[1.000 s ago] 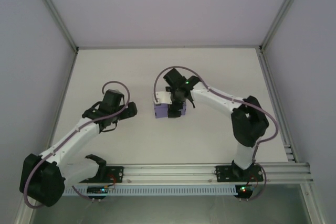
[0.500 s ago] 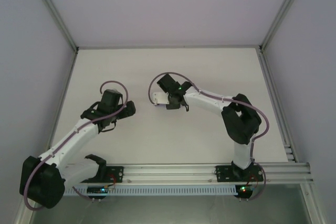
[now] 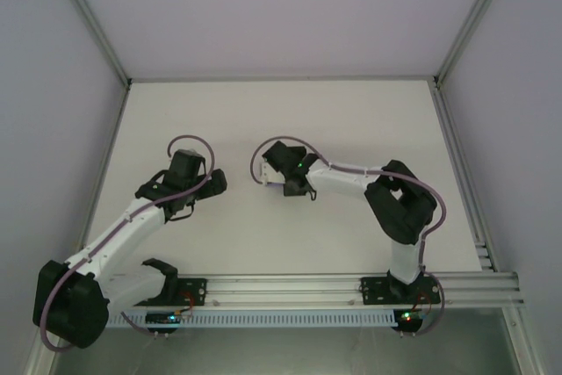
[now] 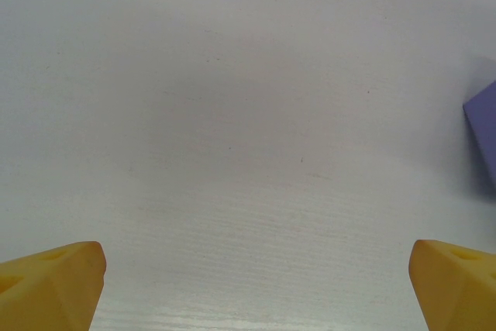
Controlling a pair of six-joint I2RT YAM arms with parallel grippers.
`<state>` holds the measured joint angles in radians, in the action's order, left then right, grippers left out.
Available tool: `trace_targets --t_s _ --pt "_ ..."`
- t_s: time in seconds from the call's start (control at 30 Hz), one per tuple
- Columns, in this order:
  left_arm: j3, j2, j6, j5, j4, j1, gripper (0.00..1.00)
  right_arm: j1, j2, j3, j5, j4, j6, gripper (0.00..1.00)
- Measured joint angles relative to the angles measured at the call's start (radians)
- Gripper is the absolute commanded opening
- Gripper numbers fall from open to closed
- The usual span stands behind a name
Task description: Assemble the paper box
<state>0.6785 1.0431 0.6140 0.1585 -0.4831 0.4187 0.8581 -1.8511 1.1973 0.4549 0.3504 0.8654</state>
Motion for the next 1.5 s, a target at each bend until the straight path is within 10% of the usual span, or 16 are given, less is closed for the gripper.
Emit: trace_targets --t_s 0.57,0.97,1.5 --pt "0.008 -0.01 -0.048 0.014 -0.004 -0.003 1.0 -0.014 0.383 -0.12 -0.184 0.106 -0.18 0.99" --pt "0.03 -0.011 -0.141 0.147 0.216 -0.207 1.0 -0.642 0.756 -0.28 -0.27 -0.027 -0.828 0.99" --pt "-0.294 0.31 -0.484 0.246 1.001 -0.322 0.99 -0.856 0.516 -0.877 -0.451 -0.945 -0.911 0.99"
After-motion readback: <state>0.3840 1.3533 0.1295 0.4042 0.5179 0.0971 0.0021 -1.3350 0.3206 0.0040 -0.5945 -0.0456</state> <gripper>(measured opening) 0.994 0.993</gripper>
